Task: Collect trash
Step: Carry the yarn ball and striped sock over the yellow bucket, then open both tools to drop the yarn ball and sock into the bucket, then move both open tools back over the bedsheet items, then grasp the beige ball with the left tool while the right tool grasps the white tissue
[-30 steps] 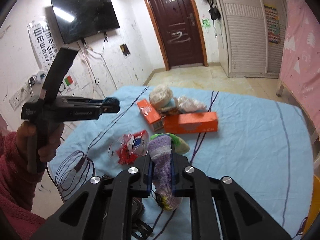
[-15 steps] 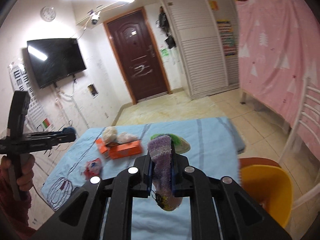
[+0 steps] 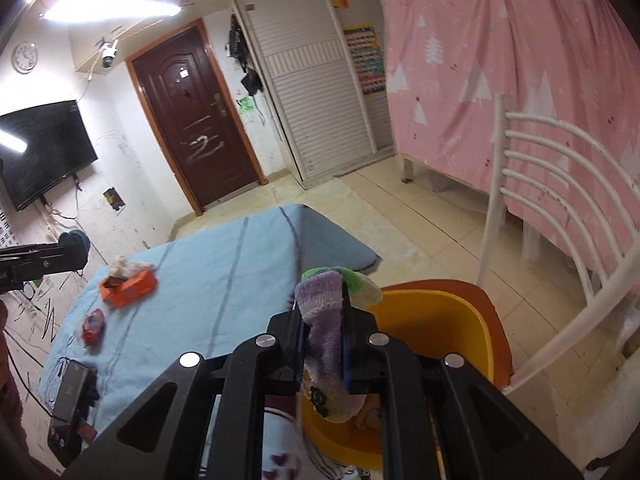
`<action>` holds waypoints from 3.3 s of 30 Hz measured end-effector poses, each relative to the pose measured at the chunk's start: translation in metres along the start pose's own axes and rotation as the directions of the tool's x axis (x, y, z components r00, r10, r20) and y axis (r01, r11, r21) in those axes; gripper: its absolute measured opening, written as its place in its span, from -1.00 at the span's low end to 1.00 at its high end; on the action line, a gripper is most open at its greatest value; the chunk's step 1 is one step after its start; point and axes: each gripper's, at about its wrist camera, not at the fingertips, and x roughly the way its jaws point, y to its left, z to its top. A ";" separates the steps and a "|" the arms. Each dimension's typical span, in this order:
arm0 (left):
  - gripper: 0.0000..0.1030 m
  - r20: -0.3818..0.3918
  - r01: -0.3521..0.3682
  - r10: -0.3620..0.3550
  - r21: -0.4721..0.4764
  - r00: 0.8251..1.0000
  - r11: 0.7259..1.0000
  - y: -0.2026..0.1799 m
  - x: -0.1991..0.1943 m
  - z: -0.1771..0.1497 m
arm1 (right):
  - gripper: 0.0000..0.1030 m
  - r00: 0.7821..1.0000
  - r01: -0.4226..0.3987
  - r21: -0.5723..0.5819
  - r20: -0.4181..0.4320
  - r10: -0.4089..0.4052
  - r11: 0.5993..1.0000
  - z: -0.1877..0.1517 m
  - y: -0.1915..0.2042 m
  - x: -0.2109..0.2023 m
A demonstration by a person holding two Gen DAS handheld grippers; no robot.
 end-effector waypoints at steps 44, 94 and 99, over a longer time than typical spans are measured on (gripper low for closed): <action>-0.03 -0.047 -0.063 0.062 -0.010 0.997 0.998 0.010 0.021 0.037 | -0.08 0.993 -0.119 -0.012 0.017 0.119 0.993 0.008 0.029 0.004; -0.12 -0.215 -0.134 0.061 -0.343 0.975 0.930 0.282 0.100 -0.020 | 0.02 0.908 -0.331 -0.412 -0.385 0.167 0.849 0.041 0.324 0.218; -0.12 -0.174 -0.149 0.086 -0.392 0.981 0.908 0.301 0.083 -0.023 | 0.01 0.888 -0.358 -0.404 -0.427 0.172 0.842 0.034 0.331 0.232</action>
